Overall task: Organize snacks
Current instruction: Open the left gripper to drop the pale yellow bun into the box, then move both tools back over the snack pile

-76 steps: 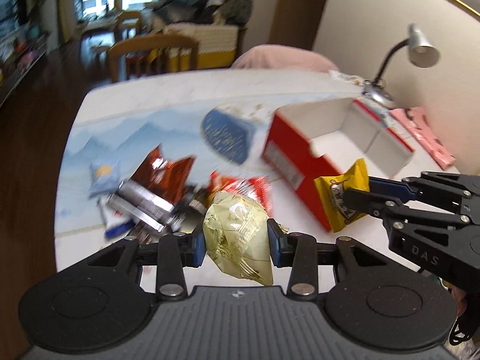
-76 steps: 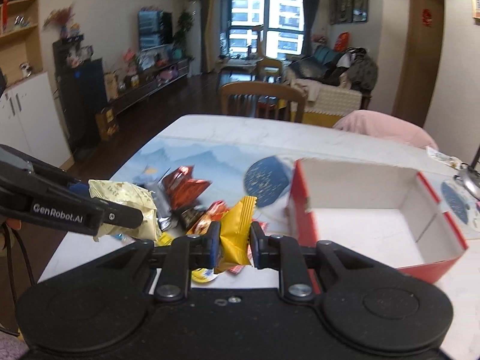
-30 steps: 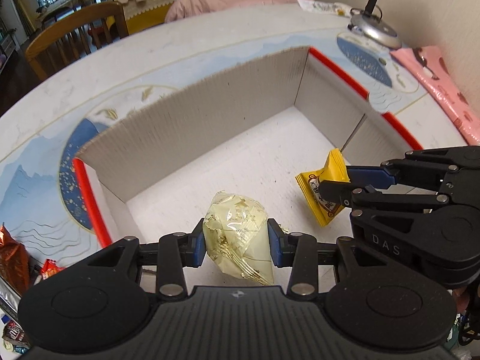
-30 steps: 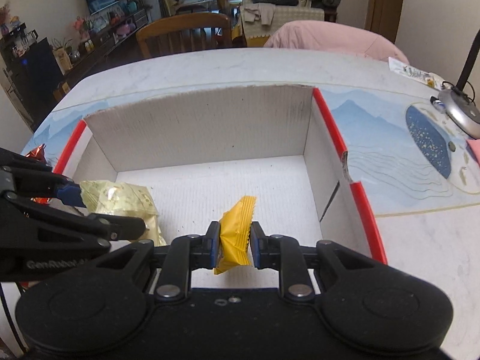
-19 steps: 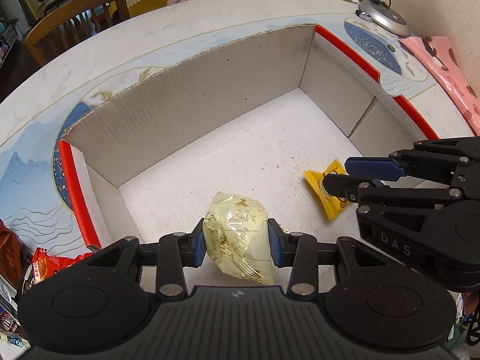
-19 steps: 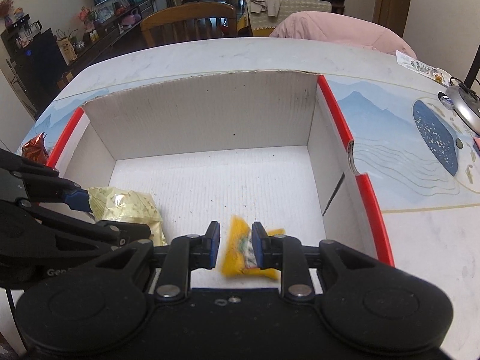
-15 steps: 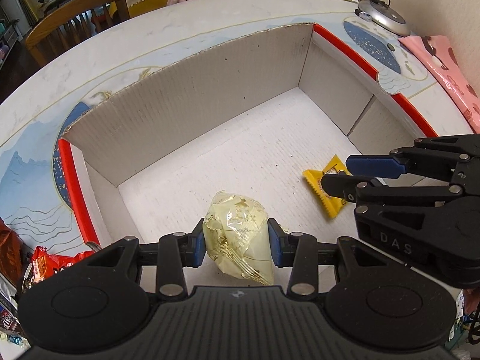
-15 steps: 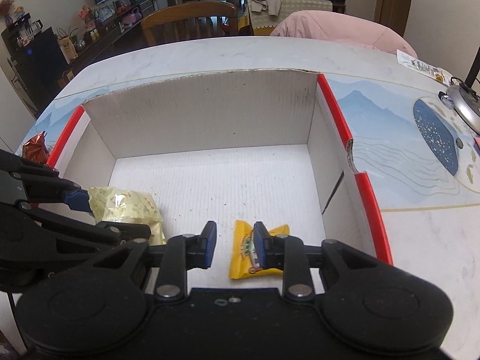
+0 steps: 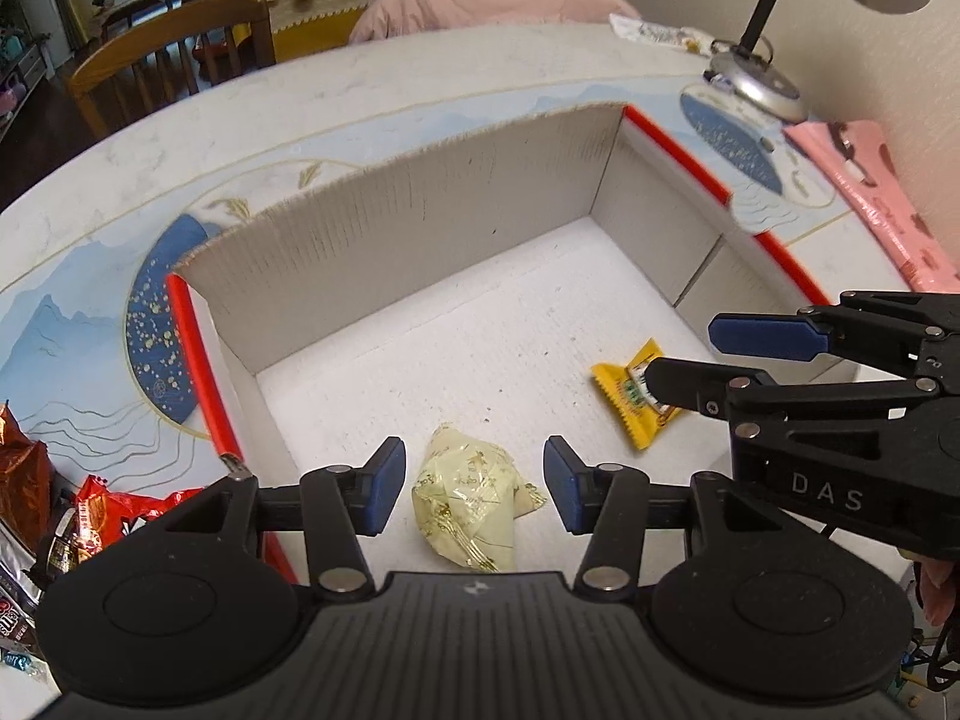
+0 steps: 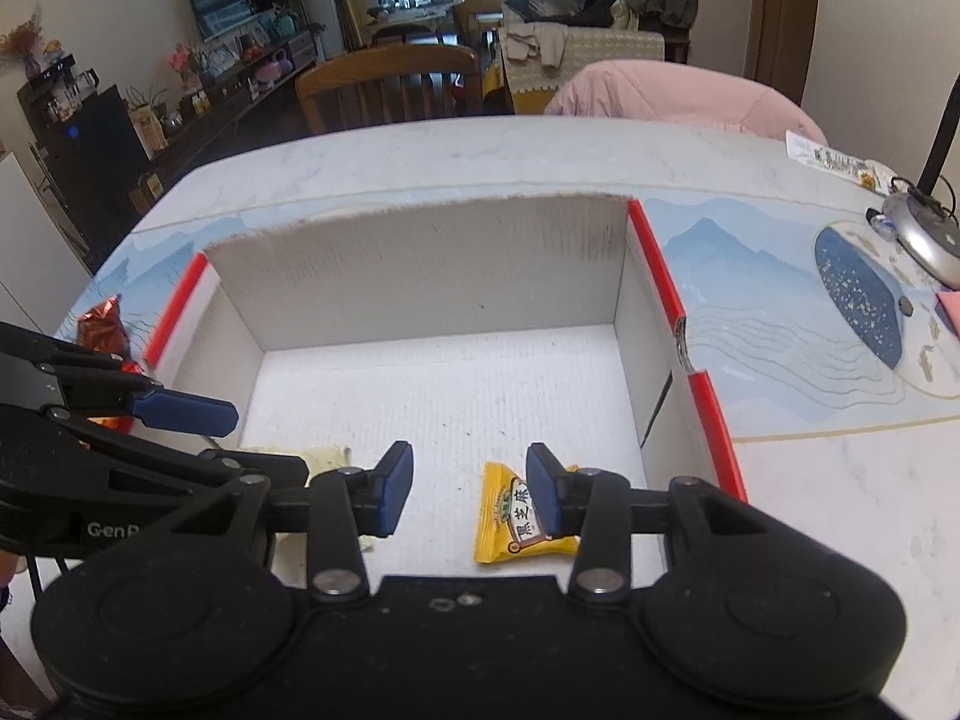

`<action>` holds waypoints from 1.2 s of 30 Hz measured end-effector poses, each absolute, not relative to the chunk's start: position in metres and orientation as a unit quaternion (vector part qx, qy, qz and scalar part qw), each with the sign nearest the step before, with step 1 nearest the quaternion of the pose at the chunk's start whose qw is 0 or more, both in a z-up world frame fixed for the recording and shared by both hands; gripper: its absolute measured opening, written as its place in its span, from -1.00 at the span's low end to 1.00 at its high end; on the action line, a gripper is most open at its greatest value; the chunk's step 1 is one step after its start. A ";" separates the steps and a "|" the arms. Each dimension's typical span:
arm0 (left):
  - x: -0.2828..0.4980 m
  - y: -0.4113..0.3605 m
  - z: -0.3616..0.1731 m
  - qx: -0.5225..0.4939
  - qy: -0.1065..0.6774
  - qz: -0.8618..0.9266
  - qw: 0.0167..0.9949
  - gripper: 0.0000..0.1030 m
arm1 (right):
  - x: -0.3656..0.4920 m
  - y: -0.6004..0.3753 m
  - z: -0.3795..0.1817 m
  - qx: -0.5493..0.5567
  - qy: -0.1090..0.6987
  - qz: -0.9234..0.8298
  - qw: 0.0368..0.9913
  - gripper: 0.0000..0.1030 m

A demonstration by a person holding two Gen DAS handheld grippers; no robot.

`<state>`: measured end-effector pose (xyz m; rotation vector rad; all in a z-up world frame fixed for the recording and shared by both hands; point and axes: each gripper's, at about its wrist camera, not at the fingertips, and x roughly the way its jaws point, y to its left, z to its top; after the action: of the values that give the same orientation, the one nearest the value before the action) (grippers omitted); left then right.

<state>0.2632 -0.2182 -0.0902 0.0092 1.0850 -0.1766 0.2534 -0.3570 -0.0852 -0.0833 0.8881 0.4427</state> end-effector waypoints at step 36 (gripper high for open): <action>0.139 -0.068 -0.005 -0.026 0.365 -0.086 0.926 0.35 | 0.145 -0.240 -0.004 -0.032 0.285 0.258 0.923 0.83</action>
<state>0.1393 -0.0683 -0.0047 -0.0537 0.7494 -0.1763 0.1450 -0.2404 -0.0037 -0.0649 0.5853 0.5292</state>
